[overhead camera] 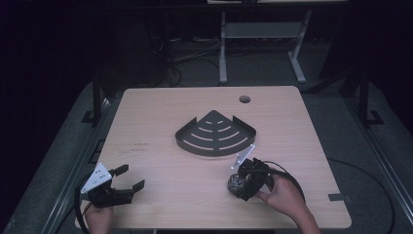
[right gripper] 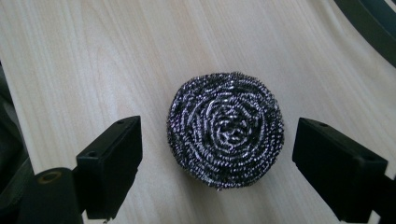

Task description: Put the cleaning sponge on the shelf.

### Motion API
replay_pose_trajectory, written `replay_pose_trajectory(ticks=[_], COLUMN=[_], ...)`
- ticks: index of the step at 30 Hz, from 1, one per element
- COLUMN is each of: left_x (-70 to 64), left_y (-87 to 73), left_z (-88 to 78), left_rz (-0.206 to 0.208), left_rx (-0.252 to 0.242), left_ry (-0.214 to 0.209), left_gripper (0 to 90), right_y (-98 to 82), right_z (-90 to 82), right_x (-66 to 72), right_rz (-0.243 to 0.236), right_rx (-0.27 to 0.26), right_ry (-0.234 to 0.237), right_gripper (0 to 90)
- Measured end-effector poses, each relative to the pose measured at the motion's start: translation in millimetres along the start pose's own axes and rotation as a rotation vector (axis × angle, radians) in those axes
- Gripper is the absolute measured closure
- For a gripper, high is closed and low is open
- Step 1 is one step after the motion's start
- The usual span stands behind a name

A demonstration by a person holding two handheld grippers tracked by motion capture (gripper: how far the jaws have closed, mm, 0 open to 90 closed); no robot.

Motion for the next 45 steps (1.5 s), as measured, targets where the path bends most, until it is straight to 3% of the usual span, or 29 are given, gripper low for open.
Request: replay_pose_trajectory(ticks=[17, 32, 41, 45], left_x=[0.0, 0.2, 1.0, 0.6], left_y=[0.0, 0.2, 0.1, 0.3], left_z=[-0.9, -1.9, -2.7, -2.3], left_rz=[-0.007, -0.007, -0.009, -0.008], left_rx=[-0.005, -0.006, -0.008, -0.008], left_ry=[0.001, 0.005, 0.004, 0.003], left_gripper=[13.7, 13.7, 13.7, 13.7], right_y=[8.3, 7.7, 8.8, 11.1], right_z=[15.6, 21.2, 19.6, 13.3], right_x=[-2.5, -4.5, -3.9, -5.4], right_rz=[-0.006, -0.009, -0.015, -0.019], right_rx=[0.051, 0.084, 0.087, 0.065], right_ry=[0.010, 0.017, 0.011, 0.011], right_gripper=[17.2, 29.6, 31.1, 31.3])
Point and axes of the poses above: each handheld gripper's, and its own axes: z roughly forward along the jaws, y roughly out of its top, x roughly to its left, the point moved 1 cm from there along z, roughly forward along the jaws, and after that the axes turned 2 degrees about -x, right-handed, at the moved point
